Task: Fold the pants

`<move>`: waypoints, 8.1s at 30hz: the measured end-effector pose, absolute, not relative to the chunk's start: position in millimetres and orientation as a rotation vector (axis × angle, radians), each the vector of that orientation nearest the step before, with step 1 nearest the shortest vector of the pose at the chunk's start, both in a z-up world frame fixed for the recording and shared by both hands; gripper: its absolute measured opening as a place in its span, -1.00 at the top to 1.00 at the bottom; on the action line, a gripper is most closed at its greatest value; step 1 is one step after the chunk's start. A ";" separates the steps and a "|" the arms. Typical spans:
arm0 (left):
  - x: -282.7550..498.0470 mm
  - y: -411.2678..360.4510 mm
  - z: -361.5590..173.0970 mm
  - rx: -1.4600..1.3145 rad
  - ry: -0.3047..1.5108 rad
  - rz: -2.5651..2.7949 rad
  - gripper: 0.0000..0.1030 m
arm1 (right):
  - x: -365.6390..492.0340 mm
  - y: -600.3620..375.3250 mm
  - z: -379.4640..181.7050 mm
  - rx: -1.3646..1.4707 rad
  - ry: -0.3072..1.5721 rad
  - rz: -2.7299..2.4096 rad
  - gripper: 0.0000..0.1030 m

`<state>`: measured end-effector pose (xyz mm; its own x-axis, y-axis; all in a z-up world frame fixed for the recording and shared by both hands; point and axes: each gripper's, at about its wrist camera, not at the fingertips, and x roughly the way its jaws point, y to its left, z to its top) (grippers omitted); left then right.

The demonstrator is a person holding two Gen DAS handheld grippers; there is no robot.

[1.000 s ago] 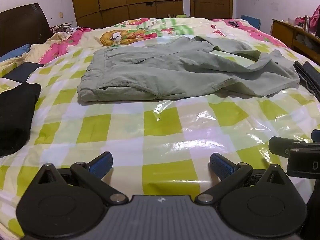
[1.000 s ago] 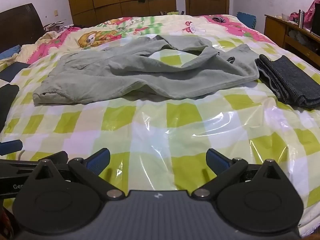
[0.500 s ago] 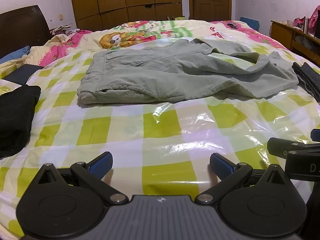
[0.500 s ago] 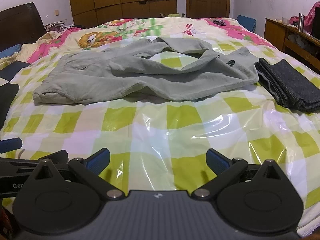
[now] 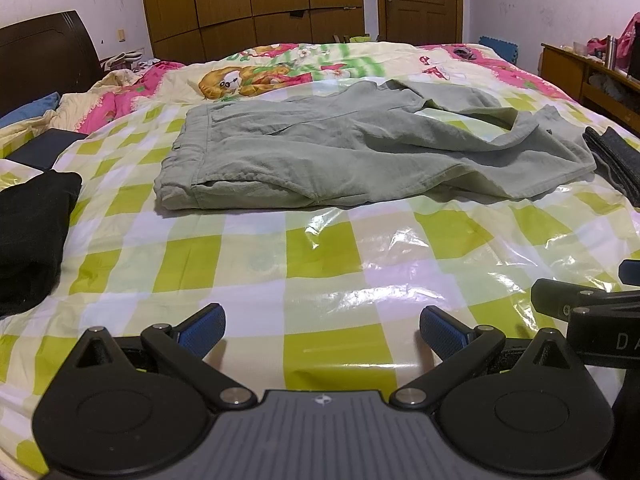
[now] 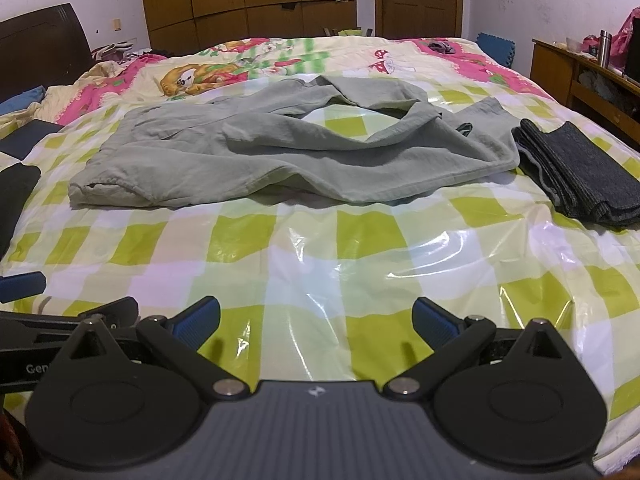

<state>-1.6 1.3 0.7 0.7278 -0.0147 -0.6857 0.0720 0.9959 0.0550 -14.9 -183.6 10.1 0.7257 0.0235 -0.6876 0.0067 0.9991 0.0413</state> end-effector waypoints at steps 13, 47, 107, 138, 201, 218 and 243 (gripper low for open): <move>-1.6 2.1 0.8 0.079 0.754 -0.047 -1.00 | -14.8 -183.4 9.6 0.042 0.760 0.010 -0.98; 1.4 4.6 0.6 0.065 0.754 -0.038 -1.00 | -16.3 -177.0 8.4 0.042 0.757 0.032 -0.98; 54.7 204.6 27.3 0.225 0.767 0.125 -0.11 | 92.4 -13.7 27.0 -0.104 0.843 0.744 0.43; 130.7 -79.7 15.9 0.317 0.745 -0.357 -0.16 | 200.0 -455.4 -32.0 0.632 0.694 -0.271 0.96; 320.0 248.2 -7.8 0.222 0.858 0.007 0.29 | 487.4 -111.8 -8.5 -0.389 0.966 0.389 0.94; 133.7 235.8 78.9 0.197 0.602 0.067 0.61 | 207.2 -191.4 132.6 -0.291 0.682 0.475 0.95; 257.9 241.4 24.8 0.144 0.705 -0.167 0.10 | 338.9 -18.6 24.3 -0.265 0.909 0.766 -0.25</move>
<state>257.9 241.4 24.8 0.7495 -0.1033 -0.6539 0.2003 0.9768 0.0753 338.9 -18.6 24.3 0.3765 0.4837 -0.7901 -0.6964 0.7102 0.1029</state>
